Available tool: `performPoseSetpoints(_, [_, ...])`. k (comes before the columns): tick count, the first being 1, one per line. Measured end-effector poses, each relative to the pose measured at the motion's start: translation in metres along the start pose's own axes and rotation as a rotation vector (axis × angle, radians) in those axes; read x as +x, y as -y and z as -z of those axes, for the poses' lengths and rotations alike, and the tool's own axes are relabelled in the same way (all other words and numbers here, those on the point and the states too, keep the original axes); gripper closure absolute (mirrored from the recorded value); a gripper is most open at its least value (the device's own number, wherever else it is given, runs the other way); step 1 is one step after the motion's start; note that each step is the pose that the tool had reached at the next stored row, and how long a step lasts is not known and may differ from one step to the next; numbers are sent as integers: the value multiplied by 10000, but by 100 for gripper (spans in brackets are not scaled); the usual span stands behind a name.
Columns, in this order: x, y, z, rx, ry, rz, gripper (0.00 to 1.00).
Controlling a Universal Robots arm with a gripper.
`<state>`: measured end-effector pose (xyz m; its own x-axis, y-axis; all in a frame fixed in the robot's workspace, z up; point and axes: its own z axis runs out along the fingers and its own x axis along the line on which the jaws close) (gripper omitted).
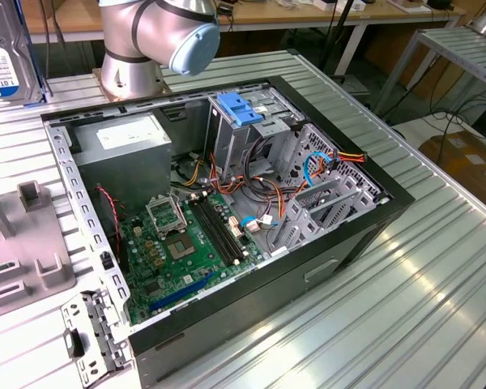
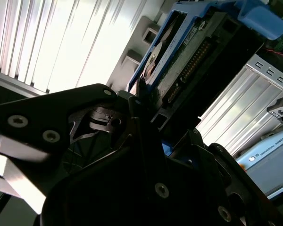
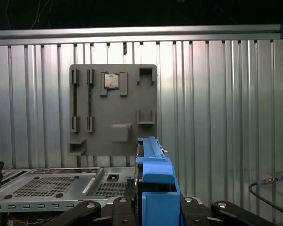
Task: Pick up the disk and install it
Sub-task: 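Pick up the disk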
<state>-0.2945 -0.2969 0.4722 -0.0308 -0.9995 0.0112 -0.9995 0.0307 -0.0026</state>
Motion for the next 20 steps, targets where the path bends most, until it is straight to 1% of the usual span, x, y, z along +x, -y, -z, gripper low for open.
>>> performPoseSetpoints(3, [1, 48, 0, 0, 0, 1, 64])
performPoseSetpoints(9, [3, 123, 0, 0, 0, 0, 64])
performPoseSetpoints(17, [6, 247, -1, 0, 0, 1, 64])
performPoseSetpoints(19, [7, 300, -1, 0, 0, 0, 64])
performPoseSetpoints(20, [7, 314, -1, 1, 0, 1, 64])
